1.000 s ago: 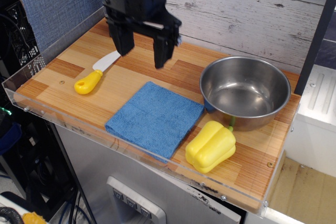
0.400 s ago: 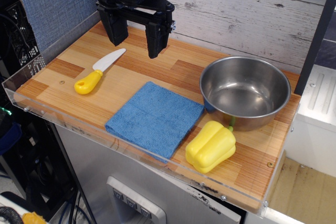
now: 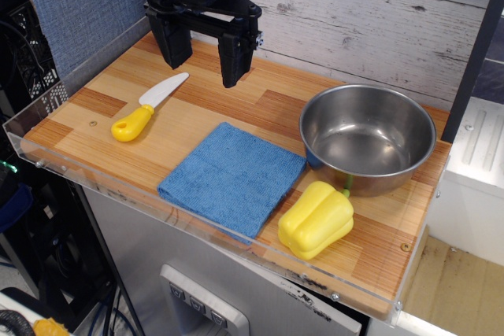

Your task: Move the blue cloth to the left of the yellow bell pepper

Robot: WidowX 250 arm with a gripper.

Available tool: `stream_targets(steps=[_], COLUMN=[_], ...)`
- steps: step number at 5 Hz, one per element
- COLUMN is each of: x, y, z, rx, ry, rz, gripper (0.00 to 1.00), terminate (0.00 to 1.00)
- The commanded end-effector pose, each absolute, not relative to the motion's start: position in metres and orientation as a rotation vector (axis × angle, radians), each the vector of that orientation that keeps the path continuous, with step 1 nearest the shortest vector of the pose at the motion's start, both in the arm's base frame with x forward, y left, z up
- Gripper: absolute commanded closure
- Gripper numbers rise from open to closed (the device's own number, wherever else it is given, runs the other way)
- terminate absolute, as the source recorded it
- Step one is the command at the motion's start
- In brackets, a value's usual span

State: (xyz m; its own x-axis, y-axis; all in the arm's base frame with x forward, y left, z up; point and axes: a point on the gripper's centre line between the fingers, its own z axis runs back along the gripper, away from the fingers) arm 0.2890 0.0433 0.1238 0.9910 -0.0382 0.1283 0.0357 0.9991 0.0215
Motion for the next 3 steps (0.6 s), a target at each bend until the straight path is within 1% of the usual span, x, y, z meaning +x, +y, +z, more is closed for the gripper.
stream_targets(steps=[1,2,3], x=[0.2906,0.2906,0.2906], y=[0.0477,0.0477,0.0477], z=[0.1406,0.1406,0.1406], rx=[0.032,0.032,0.032], ry=[-0.186,-0.186,-0.186], rz=[-0.035,-0.035,-0.035], gripper=[0.00,0.00,0.00], terminate=[0.00,0.00,1.00])
